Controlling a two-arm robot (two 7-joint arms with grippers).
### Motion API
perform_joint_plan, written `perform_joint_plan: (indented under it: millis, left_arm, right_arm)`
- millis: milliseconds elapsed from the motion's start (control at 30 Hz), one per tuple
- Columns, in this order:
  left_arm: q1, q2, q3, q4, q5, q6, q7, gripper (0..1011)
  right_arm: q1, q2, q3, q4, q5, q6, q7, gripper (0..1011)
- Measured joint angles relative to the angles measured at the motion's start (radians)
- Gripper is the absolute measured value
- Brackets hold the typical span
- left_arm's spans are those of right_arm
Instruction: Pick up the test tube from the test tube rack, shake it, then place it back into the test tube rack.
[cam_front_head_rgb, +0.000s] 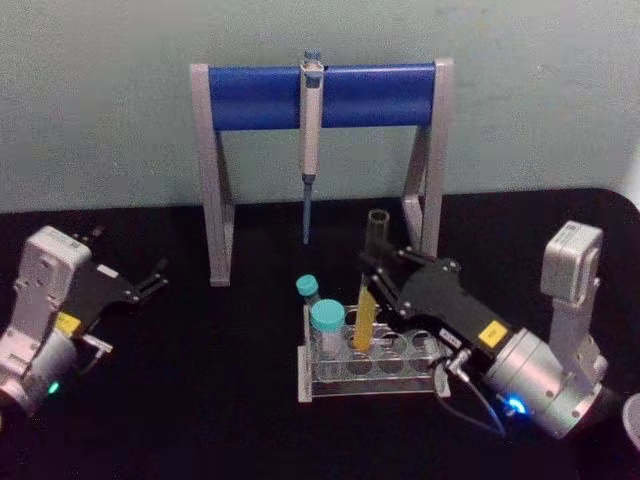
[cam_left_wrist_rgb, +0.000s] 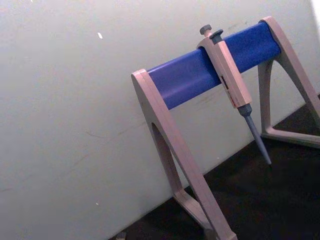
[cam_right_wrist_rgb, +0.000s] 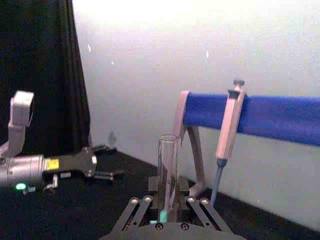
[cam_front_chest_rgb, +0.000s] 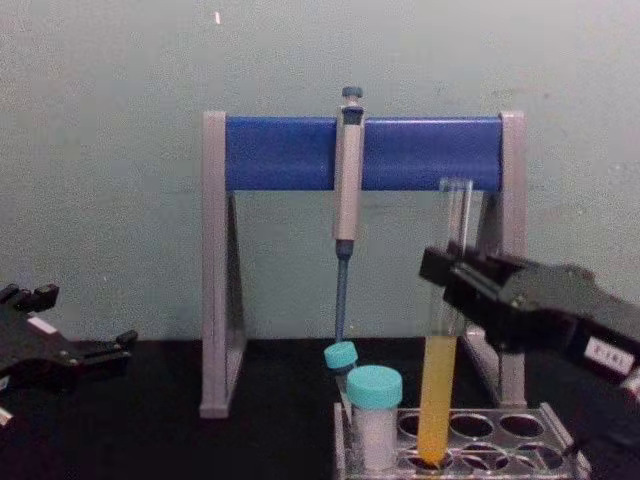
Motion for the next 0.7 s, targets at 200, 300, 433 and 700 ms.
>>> perform_joint_plan:
  millis: [200, 300, 433, 700]
  left_arm:
    - [0.000, 0.000, 0.000, 0.000, 0.000, 0.000, 0.000, 1001]
    - [0.000, 0.000, 0.000, 0.000, 0.000, 0.000, 0.000, 1001]
    - [0.000, 0.000, 0.000, 0.000, 0.000, 0.000, 0.000, 1001]
    - [0.000, 0.000, 0.000, 0.000, 0.000, 0.000, 0.000, 1001]
  right_arm:
    - [0.024, 0.002, 0.011, -0.022, 0.003, 0.001, -0.002, 229]
    - [0.041, -0.001, 0.016, -0.021, -0.007, 0.001, -0.015, 228]
    - [0.063, -0.008, 0.022, -0.007, -0.023, 0.002, -0.032, 229]
    - [0.104, -0.031, 0.029, 0.038, -0.049, 0.004, -0.057, 228]
